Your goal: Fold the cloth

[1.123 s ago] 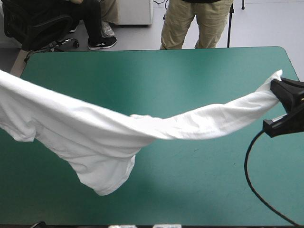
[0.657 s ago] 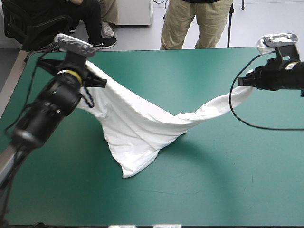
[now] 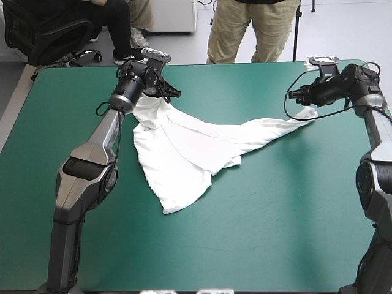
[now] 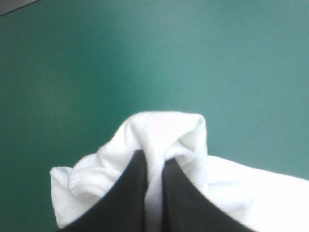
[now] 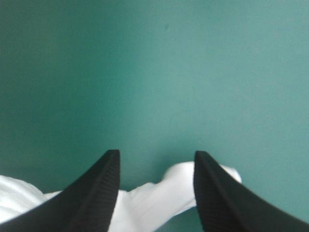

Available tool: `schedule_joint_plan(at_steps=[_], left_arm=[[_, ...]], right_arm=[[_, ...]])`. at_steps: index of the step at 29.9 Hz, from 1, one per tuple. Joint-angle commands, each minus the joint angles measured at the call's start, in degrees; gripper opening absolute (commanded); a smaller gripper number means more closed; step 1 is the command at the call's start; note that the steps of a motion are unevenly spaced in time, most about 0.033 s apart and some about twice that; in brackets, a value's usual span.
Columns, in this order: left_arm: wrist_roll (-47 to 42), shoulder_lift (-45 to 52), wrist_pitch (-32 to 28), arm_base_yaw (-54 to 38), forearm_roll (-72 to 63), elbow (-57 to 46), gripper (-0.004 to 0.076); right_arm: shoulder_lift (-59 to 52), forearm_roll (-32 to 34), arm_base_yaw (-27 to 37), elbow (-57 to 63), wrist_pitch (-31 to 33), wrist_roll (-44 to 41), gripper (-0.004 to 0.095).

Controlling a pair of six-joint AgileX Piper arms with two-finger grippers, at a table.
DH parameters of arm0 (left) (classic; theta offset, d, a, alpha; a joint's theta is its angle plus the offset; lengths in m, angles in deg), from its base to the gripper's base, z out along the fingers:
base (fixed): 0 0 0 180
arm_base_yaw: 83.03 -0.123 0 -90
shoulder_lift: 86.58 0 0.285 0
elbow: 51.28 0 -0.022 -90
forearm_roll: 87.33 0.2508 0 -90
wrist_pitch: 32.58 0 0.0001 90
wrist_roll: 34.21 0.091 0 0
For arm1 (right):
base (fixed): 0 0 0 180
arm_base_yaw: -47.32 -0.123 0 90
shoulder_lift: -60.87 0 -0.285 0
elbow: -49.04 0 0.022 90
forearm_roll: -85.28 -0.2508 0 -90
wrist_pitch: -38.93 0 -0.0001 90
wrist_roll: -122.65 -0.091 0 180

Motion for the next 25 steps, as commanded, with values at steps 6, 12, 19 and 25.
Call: schedule_joint_plan(at_steps=[6,12,19,25], left_arm=[[3.12,4.54,0.37,-0.55,-0.49,2.26,0.0391],[4.82,9.77,3.68,-0.6,0.01,2.26,0.0497],[13.26,22.01,16.05,-0.6,-11.95,-1.34,0.0493],[16.8,34.68,16.05,2.33,-18.28,-19.22,0.0429]], right_arm=[[-3.34,-1.01,0.36,-2.94,-3.61,0.34,0.0561],[-5.05,-0.4,0.36,-7.55,1.9,0.34,0.0561],[-11.26,-2.97,0.36,-14.73,16.41,-0.84,0.0528],[-21.23,-4.59,0.36,-13.6,23.82,-2.15,0.0453]])
